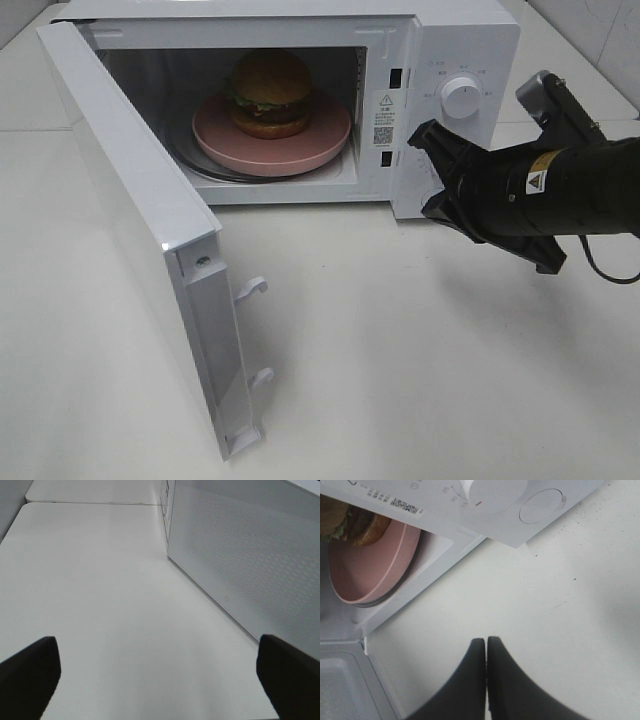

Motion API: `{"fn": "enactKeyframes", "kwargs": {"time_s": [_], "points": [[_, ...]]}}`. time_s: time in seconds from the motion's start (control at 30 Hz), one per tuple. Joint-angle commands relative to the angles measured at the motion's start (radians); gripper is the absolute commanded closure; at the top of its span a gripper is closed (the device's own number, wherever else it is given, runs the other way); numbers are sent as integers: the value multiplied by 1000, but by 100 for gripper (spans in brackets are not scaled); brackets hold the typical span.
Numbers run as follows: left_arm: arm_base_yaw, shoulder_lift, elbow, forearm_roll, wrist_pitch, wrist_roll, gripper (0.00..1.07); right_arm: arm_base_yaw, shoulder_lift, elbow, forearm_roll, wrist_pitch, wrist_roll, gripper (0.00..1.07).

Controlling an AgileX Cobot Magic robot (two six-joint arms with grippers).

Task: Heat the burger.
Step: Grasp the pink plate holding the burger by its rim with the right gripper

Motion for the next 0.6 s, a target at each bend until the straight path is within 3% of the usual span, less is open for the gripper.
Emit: {"fn": "enactKeyframes", "kwargs": {"time_s": [0.03, 0.6], "points": [[2, -18, 1, -9, 1, 0, 6, -2, -43, -2, -20, 71, -98, 107], [2, -18, 1, -9, 1, 0, 6, -2, -156, -10, -5, 357, -520, 106]]}}
